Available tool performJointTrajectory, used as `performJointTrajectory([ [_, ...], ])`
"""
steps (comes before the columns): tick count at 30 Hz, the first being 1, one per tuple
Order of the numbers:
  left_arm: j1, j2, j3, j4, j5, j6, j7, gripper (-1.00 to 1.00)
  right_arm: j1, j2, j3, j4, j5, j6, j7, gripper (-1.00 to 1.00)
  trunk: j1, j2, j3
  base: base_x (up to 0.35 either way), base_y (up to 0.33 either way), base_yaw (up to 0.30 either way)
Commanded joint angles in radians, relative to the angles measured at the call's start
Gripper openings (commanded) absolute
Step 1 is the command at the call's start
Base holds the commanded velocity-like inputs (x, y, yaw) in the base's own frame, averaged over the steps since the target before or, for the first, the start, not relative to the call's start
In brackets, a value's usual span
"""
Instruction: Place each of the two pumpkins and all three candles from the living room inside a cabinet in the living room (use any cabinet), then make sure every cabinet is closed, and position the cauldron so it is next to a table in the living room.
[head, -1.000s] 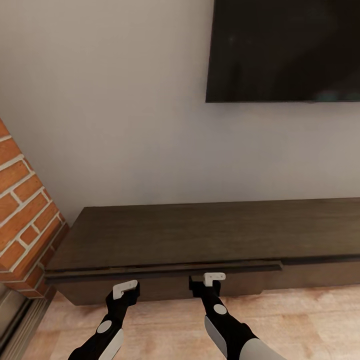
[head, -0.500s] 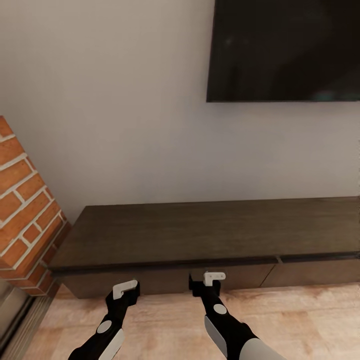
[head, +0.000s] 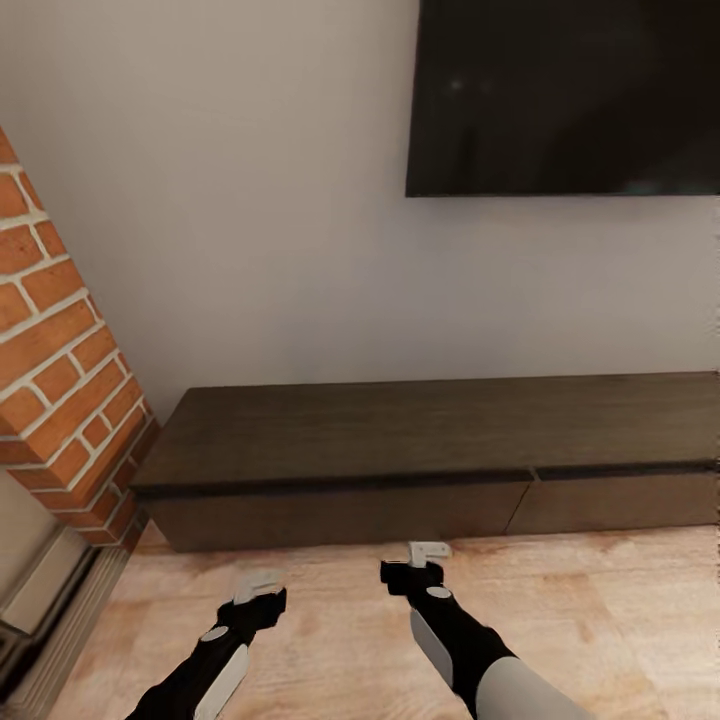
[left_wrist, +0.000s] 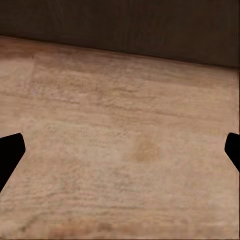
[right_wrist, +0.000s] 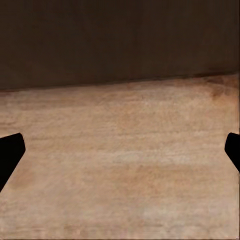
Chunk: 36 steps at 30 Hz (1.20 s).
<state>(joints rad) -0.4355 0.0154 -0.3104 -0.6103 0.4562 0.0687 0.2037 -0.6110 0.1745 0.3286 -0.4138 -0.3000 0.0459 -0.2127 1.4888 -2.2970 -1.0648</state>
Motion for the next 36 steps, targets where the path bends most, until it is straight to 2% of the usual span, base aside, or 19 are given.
performJointTrajectory([
  [1, -0.001, 0.001, 0.005, -0.038, 0.0, 0.101, 0.0, 1.0, -0.007, 0.0, -0.022, -0.002, -0.004, 0.045, 0.0, 1.0, 0.0, 0.0, 0.0, -0.245, 0.0, 0.0],
  [2, -0.002, 0.002, 0.012, -0.079, 0.0, 0.205, 0.0, 1.0, -0.015, 0.0, -0.043, -0.004, -0.006, 0.086, 0.0, 1.0, 0.0, 0.0, 0.0, -0.157, 0.0, 0.0],
  [3, -0.002, 0.002, 0.034, -0.14, 0.0, 0.361, -0.002, 1.0, -0.025, 0.0, -0.07, -0.005, -0.009, 0.143, 0.001, 1.0, 0.0, 0.0, 0.0, -0.08, 0.0, 0.0],
  [6, -0.003, 0.002, 0.108, -0.256, 0.001, 0.633, -0.006, 1.0, -0.036, 0.0, -0.103, -0.031, -0.012, 0.244, 0.001, 1.0, 0.0, 0.0, 0.0, -0.034, 0.0, 0.0],
  [9, -0.004, 0.003, 0.159, -0.298, 0.001, 0.737, -0.009, 1.0, -0.039, 0.0, -0.111, -0.065, -0.013, 0.336, 0.002, 1.0, 0.0, 0.0, 0.0, -0.007, 0.0, 0.0],
  [12, -0.005, 0.003, 0.178, -0.31, -0.001, 0.795, -0.009, 1.0, -0.039, 0.0, -0.113, -0.089, -0.013, 0.391, 0.001, 1.0, -0.011, 0.021, 0.009, -0.002, 0.0, 0.0],
  [16, -0.007, 0.003, 0.189, -0.315, -0.004, 0.836, -0.007, 1.0, -0.039, 0.0, -0.113, -0.117, -0.013, 0.417, 0.001, 1.0, -0.027, 0.049, 0.022, 0.0, 0.0, 0.0],
  [26, -0.008, 0.001, 0.192, -0.313, -0.005, 0.843, 0.0, 1.0, -0.039, 0.0, -0.114, -0.124, -0.013, 0.458, 0.0, 1.0, -0.065, 0.119, 0.053, 0.0, 0.0, 0.0],
  [27, -0.008, 0.001, 0.192, -0.305, -0.005, 0.842, 0.001, 1.0, -0.039, 0.0, -0.139, -0.124, -0.019, 0.533, 0.001, 1.0, -0.069, 0.126, 0.056, 0.0, 0.0, 0.0],
  [30, -0.008, 0.0, 0.192, -0.294, -0.005, 0.841, 0.002, 1.0, -0.039, 0.0, -0.198, -0.125, -0.025, 0.563, 0.0, 1.0, -0.08, 0.147, 0.066, 0.0, 0.0, 0.0],
  [36, -0.008, -0.001, 0.19, -0.286, -0.006, 0.839, 0.002, 1.0, -0.033, 0.0, -0.221, -0.123, -0.026, 0.575, -0.001, 1.0, -0.103, 0.189, 0.085, 0.0, 0.0, 0.0],
])
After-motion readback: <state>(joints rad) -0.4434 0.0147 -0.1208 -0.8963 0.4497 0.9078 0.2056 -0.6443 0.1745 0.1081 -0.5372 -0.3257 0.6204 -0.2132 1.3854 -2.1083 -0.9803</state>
